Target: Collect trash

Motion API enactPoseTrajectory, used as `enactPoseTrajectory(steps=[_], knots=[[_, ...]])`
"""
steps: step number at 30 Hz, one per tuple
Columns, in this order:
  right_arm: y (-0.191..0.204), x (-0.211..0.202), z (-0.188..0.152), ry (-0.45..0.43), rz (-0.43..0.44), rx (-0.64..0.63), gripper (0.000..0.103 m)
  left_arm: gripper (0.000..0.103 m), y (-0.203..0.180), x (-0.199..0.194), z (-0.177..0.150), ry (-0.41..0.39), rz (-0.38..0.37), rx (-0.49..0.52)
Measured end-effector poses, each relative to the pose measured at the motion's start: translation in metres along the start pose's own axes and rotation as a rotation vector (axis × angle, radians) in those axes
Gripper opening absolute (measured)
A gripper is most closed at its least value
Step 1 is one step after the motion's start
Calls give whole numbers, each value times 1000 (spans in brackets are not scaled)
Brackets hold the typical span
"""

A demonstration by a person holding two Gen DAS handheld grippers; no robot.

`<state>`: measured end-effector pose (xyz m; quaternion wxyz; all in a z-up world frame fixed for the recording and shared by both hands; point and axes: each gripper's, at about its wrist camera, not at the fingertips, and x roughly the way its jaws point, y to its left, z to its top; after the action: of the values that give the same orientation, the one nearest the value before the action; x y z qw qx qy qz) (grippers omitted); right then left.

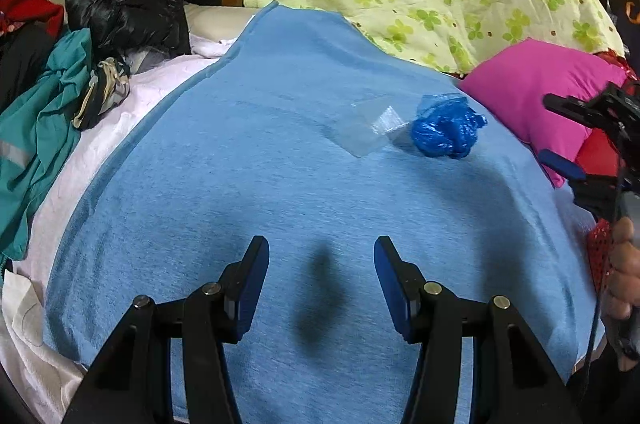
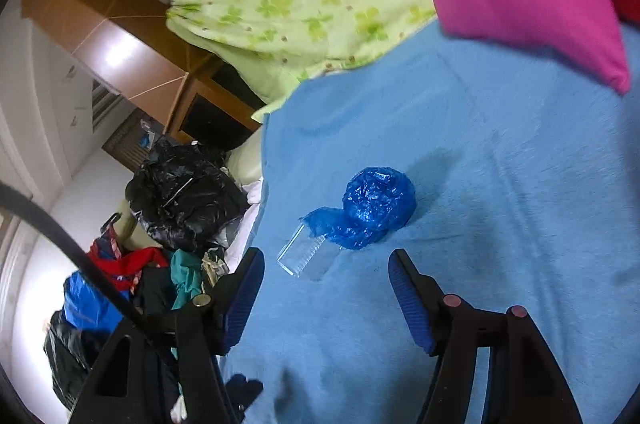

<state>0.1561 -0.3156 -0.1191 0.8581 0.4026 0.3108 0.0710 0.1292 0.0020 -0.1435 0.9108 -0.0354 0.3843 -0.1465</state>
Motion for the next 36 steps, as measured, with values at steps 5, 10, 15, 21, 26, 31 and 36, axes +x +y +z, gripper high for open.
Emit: enactPoseTrajectory(steps=[5, 10, 15, 21, 26, 31, 36], knots=[[-15, 46, 13, 67, -10, 99, 73, 57, 8, 5, 13, -9, -4, -4], [-25, 88, 34, 85, -44, 122, 74, 69, 7, 6, 36, -49, -6, 46], [-46, 117, 41, 107, -99, 208, 78, 76, -2, 22, 59, -54, -31, 120], [-45, 121, 41, 122, -95, 156, 67, 78, -20, 51, 79, -24, -87, 175], [-47, 97, 46, 83, -101, 149, 66, 82, -42, 70, 90, -20, -105, 244], [-47, 58, 52, 31, -122, 101, 66, 82, -54, 96, 99, 19, -76, 265], [-49, 31, 51, 20, -151, 56, 66, 82, -62, 109, 102, 28, -60, 288]])
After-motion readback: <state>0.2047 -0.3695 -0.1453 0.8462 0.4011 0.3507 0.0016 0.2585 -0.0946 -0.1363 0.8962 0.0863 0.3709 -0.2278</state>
